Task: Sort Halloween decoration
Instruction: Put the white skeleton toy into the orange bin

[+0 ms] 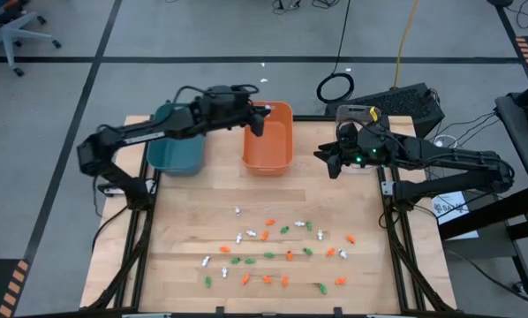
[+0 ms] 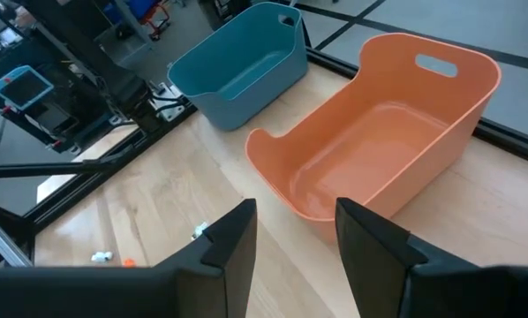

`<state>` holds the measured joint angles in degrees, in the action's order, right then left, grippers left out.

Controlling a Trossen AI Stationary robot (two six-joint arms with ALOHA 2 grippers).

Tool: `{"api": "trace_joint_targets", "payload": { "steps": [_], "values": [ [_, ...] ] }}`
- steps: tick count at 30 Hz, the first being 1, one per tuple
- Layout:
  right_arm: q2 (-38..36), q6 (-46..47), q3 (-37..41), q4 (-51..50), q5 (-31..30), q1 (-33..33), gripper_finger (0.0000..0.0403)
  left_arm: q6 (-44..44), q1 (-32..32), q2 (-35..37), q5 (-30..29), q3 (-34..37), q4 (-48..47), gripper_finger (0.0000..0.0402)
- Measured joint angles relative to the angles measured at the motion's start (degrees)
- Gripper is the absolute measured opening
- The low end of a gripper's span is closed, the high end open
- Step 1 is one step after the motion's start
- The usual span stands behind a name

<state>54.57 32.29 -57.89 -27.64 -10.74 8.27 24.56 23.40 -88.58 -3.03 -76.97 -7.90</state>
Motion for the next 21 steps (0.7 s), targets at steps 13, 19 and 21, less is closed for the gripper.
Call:
{"api": "trace_joint_targets", "payload": {
  "steps": [13, 19, 21],
  "values": [
    [0.0, 1.3, 0.0, -0.6, 0.3, 0.0, 0.0139, 2.2, -0.2, -13.7, -0.2, 0.0, -2.0, 0.0017],
    [0.0, 1.3, 0.0, -1.0, 0.4, 0.0, 0.0139, 5.5, -0.7, -17.8, -0.2, 0.0, -2.2, 0.0022],
    [0.0, 1.0, 0.0, -1.0, 0.4, 0.0, 0.0139, 8.1, -0.7, -18.7, -0.1, 0.0, -2.7, 0.0022]
  ]
}}
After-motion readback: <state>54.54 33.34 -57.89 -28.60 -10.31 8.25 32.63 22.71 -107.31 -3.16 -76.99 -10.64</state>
